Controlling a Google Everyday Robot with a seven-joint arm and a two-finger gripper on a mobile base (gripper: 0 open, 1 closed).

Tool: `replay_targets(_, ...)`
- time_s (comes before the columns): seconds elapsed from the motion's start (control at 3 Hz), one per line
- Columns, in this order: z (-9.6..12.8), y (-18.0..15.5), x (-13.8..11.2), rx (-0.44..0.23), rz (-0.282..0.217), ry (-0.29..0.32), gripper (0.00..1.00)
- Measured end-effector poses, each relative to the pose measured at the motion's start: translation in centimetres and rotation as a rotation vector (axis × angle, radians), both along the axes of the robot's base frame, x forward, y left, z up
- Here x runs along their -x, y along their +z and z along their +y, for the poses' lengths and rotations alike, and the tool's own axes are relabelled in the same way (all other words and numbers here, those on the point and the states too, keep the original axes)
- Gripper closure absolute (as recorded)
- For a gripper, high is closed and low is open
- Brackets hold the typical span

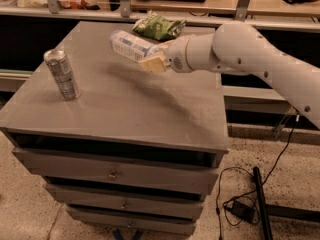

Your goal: Pick blue plastic bottle

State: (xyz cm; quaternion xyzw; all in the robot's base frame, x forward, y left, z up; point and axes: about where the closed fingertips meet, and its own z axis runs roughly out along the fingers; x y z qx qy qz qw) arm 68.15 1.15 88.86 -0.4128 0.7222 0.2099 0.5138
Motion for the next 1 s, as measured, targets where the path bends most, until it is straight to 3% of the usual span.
replay_targets(0.33,0.8,2.9,0.0,-0.012,-0.035,0.14,1.0)
replay_targets(1.0,-0.2,6.0,1.4,-0.013,-0.116,0.4,1.0)
